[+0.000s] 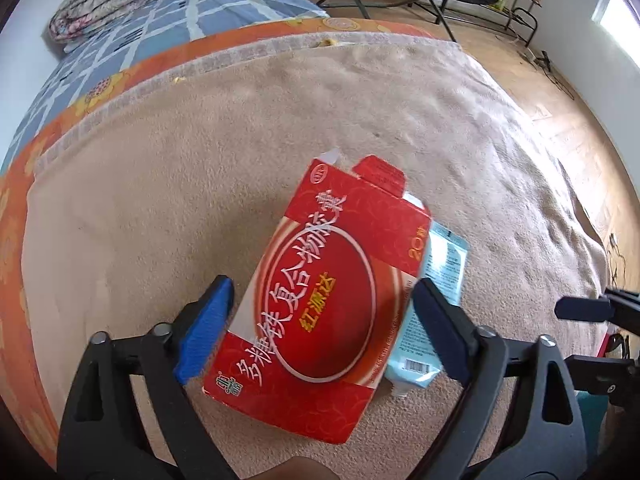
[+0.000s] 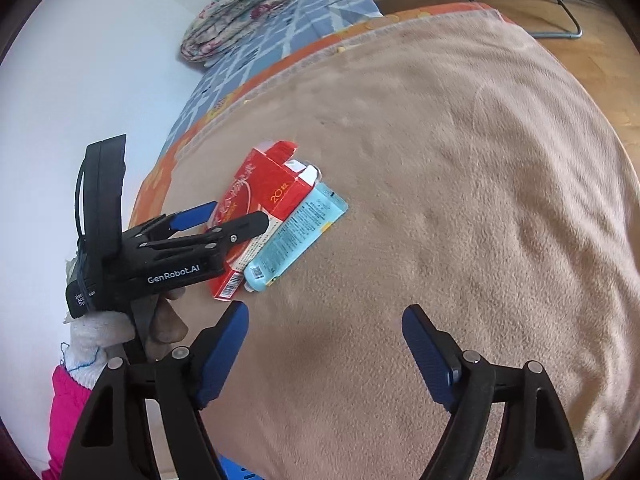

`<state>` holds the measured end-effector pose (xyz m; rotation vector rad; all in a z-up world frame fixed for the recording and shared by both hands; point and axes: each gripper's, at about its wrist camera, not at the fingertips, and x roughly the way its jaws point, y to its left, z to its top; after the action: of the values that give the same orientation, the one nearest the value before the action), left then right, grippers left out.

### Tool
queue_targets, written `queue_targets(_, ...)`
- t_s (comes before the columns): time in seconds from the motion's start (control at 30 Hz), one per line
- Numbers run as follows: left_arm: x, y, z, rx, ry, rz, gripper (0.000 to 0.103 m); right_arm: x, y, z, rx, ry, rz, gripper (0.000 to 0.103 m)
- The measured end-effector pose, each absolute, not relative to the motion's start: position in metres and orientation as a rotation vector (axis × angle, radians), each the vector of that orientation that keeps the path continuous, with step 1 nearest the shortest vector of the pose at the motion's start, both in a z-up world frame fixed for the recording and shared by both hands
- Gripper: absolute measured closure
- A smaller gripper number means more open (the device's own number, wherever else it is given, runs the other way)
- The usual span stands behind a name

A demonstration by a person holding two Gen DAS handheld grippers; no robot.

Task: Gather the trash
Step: 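Grasp the red tissue box with the left tool while the right tool grasps the light-blue tube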

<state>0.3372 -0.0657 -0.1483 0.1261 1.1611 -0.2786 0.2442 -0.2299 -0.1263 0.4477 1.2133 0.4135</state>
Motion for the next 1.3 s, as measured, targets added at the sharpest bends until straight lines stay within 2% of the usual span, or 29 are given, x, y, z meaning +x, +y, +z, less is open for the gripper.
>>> queue_targets(0.23,0.338,-0.065,-0.149,0.077,1.189,-0.296,0.006,0.244,-0.229,-0.128,0.46,1.212,0.416,0.024)
queue_targets(0.5,0.333,-0.075,-0.154,0.151,1.18,-0.286,0.006,0.242,-0.23,-0.125,0.46,1.204,0.413,0.024)
queue_targets(0.57,0.334,-0.073,-0.156,0.149,1.179,-0.26,0.011,0.243,-0.231,-0.125,0.465,1.202,0.41,0.024)
queue_targets(0.9,0.323,-0.017,-0.153,0.022,1.167,-0.176,0.014,0.267,-0.22,-0.154,0.557,1.252,0.412,0.038)
queue_targets(1.3,0.278,0.026,-0.142,-0.017,1.153,-0.135,0.015,0.306,-0.169,-0.16,0.535,1.174,0.395,0.041)
